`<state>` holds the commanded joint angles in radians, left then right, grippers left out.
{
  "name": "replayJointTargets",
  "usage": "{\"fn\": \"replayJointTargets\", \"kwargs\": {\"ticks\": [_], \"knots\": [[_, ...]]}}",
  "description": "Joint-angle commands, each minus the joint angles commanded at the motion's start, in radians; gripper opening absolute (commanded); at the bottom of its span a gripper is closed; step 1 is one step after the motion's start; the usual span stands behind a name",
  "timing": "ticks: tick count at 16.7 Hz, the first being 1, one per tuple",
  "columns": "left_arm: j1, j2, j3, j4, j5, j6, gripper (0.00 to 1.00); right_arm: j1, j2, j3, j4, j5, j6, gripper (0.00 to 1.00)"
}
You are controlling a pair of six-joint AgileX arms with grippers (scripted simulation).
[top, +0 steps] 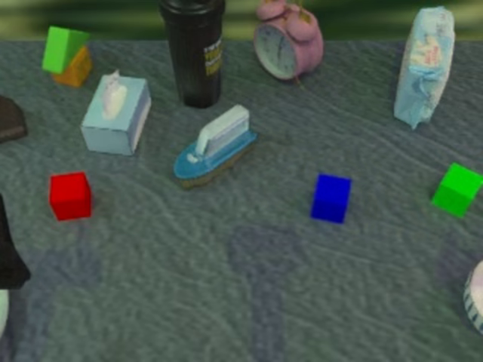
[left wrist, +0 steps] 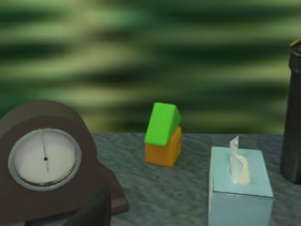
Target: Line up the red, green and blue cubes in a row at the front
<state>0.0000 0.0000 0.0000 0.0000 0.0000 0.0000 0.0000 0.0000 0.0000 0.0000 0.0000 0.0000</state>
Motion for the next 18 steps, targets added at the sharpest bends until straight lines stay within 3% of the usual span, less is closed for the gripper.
{"fn": "replayJointTargets", "kwargs": {"ticks": [4,8,18], "knots": [[-0.001,0.030,0.029,-0.020,0.000,-0.005,1.00,0.000,0.000,0.000,0.000,0.000,0.000,1.00],[-0.010,0.217,0.200,-0.129,0.000,-0.031,1.00,0.000,0.000,0.000,0.000,0.000,0.000,1.00],[-0.047,1.225,0.920,-0.623,0.003,-0.141,1.00,0.000,0.000,0.000,0.000,0.000,0.000,1.00]]}}
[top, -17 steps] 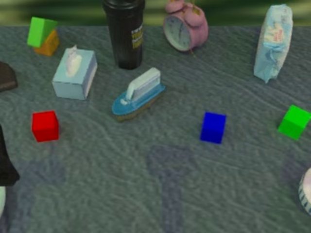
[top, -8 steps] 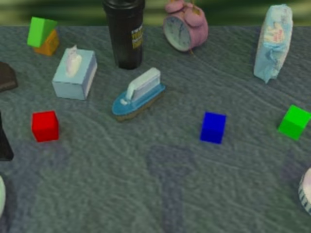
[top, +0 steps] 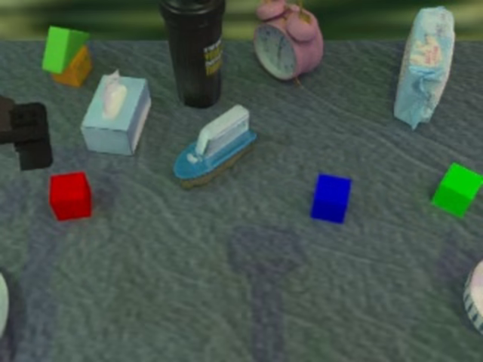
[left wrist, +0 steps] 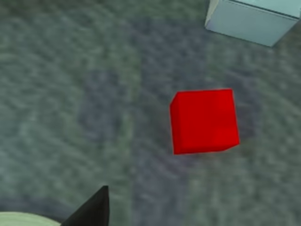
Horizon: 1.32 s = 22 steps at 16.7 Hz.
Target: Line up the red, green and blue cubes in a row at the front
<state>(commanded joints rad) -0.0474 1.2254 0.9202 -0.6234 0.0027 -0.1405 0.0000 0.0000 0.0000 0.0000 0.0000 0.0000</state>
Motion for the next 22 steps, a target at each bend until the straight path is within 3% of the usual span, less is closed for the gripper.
{"fn": "replayJointTargets", "kwargs": {"ticks": [10,14,22], "knots": [[-0.029,0.780,0.597,-0.398,-0.001,-0.091,1.00,0.000,0.000,0.000,0.000,0.000,0.000,1.00],[-0.033,0.880,0.686,-0.448,0.000,-0.104,1.00,0.000,0.000,0.000,0.000,0.000,0.000,1.00],[-0.030,0.899,0.660,-0.407,0.000,-0.101,1.00,0.000,0.000,0.000,0.000,0.000,0.000,1.00]]}}
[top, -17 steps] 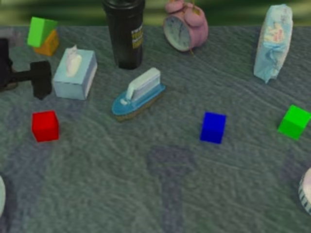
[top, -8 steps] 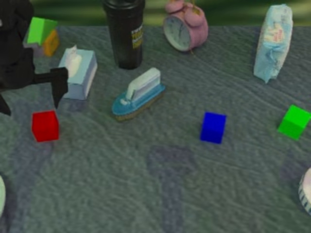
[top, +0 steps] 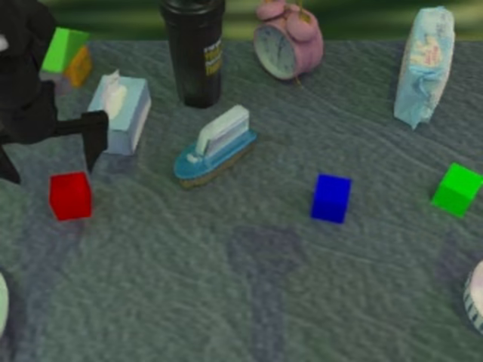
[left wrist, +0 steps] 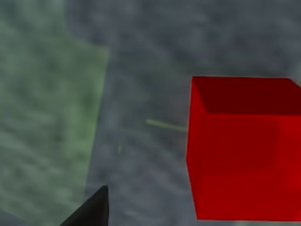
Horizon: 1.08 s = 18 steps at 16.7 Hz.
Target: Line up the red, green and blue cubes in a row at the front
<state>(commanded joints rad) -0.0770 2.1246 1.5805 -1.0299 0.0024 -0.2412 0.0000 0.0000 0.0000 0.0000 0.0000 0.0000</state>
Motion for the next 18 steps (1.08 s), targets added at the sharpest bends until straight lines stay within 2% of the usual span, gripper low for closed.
{"fn": "replayJointTargets", "kwargs": {"ticks": [6,11,18], "knots": [[-0.002,0.106,-0.118,0.233,0.001,0.000,1.00,0.000,0.000,0.000,0.000,0.000,0.000,1.00],[-0.002,0.121,-0.133,0.257,0.001,0.000,1.00,0.000,0.000,0.000,0.000,0.000,0.000,1.00],[-0.002,0.121,-0.133,0.257,0.001,0.000,0.47,0.000,0.000,0.000,0.000,0.000,0.000,1.00]]}}
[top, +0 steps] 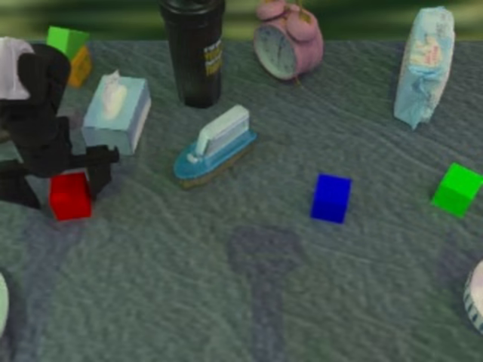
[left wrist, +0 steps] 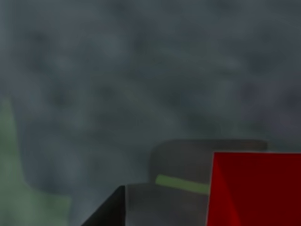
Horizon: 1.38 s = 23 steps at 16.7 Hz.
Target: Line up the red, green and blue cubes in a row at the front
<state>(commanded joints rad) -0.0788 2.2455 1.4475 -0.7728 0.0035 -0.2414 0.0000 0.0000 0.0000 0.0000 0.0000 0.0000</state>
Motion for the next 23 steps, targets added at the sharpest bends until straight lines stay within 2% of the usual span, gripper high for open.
{"fn": "replayJointTargets", "kwargs": {"ticks": [6,16,23], "knots": [[0.000,0.000,0.000,0.000,0.000,0.000,0.02,0.000,0.000,0.000,0.000,0.000,0.000,1.00],[0.002,-0.031,0.011,-0.015,-0.007,0.004,0.00,0.000,0.000,0.000,0.000,0.000,0.000,1.00],[0.019,-0.118,0.119,-0.220,-0.008,0.001,0.00,0.000,0.000,0.000,0.000,0.000,0.000,1.00]]}}
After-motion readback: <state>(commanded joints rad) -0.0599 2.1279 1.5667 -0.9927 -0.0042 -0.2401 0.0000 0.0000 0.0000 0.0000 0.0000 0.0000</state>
